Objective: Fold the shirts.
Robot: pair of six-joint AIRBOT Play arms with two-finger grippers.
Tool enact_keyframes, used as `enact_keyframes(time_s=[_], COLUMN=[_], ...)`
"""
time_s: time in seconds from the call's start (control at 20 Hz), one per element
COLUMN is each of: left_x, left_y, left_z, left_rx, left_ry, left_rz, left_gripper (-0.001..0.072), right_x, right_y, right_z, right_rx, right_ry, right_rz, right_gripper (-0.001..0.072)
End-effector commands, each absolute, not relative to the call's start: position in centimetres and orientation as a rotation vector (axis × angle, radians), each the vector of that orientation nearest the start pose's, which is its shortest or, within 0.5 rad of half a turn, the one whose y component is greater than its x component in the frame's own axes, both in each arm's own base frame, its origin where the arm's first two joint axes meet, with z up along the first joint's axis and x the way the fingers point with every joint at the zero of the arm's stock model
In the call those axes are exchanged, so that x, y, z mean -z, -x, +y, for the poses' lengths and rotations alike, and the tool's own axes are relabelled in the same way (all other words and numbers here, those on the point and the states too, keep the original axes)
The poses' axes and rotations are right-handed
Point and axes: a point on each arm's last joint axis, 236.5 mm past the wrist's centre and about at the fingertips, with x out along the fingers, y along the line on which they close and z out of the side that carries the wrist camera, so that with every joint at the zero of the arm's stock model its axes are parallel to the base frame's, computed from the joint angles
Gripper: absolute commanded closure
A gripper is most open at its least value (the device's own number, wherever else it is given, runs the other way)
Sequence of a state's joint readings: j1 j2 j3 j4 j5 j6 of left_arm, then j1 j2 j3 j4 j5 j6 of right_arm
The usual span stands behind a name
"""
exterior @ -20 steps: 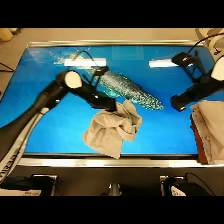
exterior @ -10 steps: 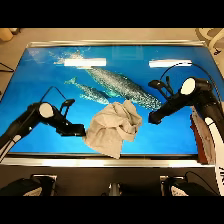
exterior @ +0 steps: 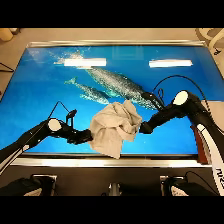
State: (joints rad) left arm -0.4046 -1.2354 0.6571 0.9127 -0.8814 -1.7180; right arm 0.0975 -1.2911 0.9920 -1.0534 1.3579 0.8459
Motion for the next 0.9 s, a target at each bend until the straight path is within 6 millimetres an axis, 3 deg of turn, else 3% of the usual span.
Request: enact_keyframes(time_s=[0.0, 0.05, 0.35, 0.45, 0.5, 0.55, 0.6, 0.7, 0.8, 0.85], left_x=[9.2, 9.2, 8.5, 7.9, 7.6, 7.3, 6.8, 4.7, -0.1, -4.0], left_y=[-25.2, -25.3, -25.4, -25.6, -25.7, -25.7, -25.9, -26.9, -29.4, -31.3], left_z=[-23.4, -23.3, -23.5, -23.5, -23.5, -23.6, -23.6, -23.7, -23.2, -22.4], left_rx=[0.299, 0.299, 0.330, 0.340, 0.351, 0.366, 0.384, 0.447, 0.486, 0.489], left_ry=[0.594, 0.593, 0.576, 0.575, 0.568, 0.559, 0.547, 0.484, 0.411, 0.385], left_rz=[1.489, 1.485, 1.460, 1.441, 1.431, 1.419, 1.400, 1.321, 1.164, 1.051], left_gripper=[0.0530, 0.0675, 0.0677, 0.0676, 0.0677, 0.0677, 0.0677, 0.0679, 0.0680, 0.0680], right_x=[3.8, 4.2, 6.7, 8.1, 8.6, 8.8, 8.5, 7.1, 3.3, 0.3], right_y=[-27.6, -27.6, -28.7, -27.8, -27.4, -27.2, -27.2, -28.0, -30.1, -31.6], right_z=[15.5, 15.9, 18.9, 20.5, 21.2, 21.8, 21.9, 21.1, 19.2, 17.9], right_rx=[-0.933, -0.927, -0.915, -0.943, -0.964, -0.987, -0.996, -1.018, -1.001, -0.974], right_ry=[0.048, 0.014, -0.200, -0.177, -0.146, -0.110, -0.102, -0.041, 0.057, 0.116], right_rz=[1.378, 1.373, 1.382, 1.417, 1.418, 1.405, 1.399, 1.358, 1.263, 1.183], right_gripper=[0.0008, 0.0009, 0.0029, 0.0056, 0.0251, 0.0627, 0.0690, 0.0692, 0.0692, 0.0692])
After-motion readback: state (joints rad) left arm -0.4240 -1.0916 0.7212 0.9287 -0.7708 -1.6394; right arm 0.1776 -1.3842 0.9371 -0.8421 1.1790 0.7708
